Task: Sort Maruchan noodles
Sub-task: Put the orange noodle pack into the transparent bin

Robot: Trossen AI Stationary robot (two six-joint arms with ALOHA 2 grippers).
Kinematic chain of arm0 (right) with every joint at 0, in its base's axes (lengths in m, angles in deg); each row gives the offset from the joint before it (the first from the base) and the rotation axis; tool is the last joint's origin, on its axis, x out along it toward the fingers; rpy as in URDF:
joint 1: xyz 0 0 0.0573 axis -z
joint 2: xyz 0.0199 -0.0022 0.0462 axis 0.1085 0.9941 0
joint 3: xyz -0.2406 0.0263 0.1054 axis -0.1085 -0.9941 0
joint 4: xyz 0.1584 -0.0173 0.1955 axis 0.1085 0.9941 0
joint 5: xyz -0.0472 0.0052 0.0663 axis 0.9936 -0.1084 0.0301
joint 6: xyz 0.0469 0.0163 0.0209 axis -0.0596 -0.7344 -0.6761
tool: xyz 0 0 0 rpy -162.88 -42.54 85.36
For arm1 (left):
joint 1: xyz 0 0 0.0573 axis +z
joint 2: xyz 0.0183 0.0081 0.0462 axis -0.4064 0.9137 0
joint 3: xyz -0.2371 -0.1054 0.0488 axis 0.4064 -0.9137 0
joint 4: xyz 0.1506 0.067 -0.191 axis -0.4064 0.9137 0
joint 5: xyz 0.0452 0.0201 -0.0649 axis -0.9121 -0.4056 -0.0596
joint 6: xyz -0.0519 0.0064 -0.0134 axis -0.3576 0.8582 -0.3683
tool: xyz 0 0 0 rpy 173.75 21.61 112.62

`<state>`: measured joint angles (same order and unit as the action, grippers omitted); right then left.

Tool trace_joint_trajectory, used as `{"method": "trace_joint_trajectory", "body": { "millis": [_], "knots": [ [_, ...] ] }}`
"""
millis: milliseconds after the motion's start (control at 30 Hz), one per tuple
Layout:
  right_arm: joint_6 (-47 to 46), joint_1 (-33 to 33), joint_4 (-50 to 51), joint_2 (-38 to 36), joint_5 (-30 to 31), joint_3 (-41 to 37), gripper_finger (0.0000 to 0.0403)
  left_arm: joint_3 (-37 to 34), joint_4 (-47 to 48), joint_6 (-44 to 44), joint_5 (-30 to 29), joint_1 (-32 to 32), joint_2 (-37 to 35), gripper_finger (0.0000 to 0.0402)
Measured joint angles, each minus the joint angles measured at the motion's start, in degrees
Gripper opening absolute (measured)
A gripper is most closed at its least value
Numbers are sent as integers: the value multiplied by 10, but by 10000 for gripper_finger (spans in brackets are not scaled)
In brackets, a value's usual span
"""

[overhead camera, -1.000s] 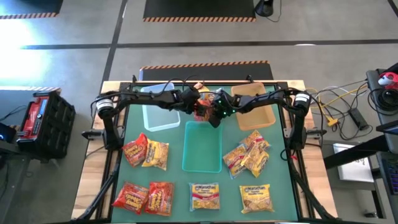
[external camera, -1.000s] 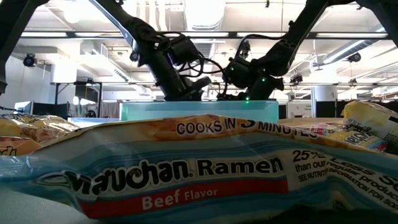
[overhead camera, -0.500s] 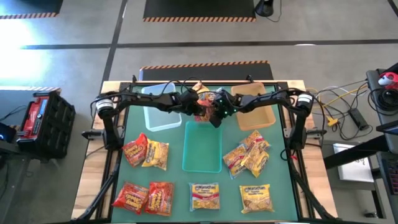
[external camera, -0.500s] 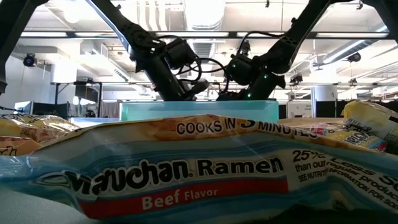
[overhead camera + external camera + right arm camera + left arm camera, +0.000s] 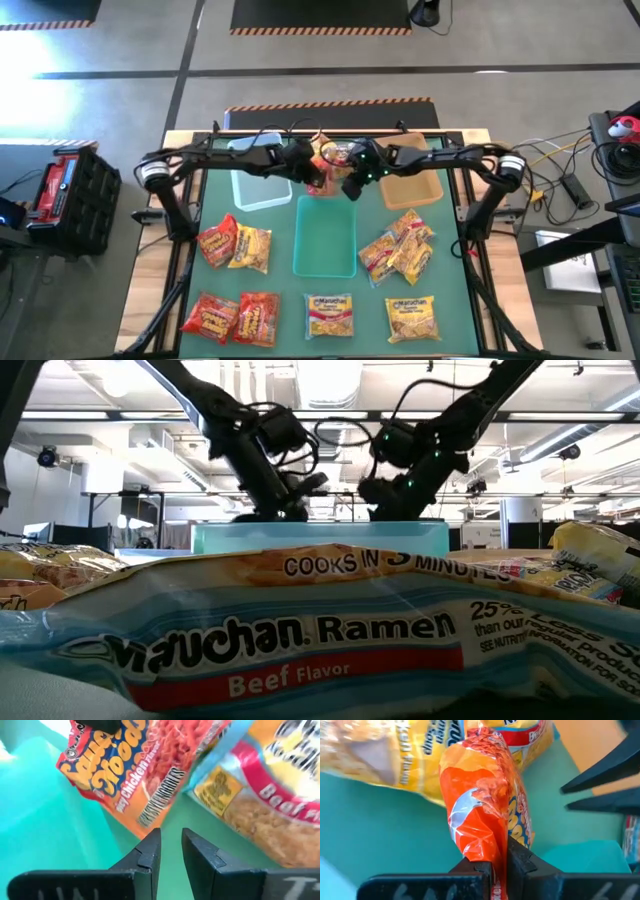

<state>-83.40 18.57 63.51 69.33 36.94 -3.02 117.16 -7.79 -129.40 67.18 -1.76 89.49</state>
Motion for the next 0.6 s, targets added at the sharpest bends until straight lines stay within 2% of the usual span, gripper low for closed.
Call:
{"method": "trace_joint_trajectory", "body": {
  "millis": [333, 600],
  "knots": [
    [0, 0, -1, -52, 6, 1, 68, 0, 80, 109, -42, 52, -112, 0],
    [-2, 0, 9, -55, 6, 1, 68, 1, 158, 239, -84, 141, -202, 0]
  ]
}}
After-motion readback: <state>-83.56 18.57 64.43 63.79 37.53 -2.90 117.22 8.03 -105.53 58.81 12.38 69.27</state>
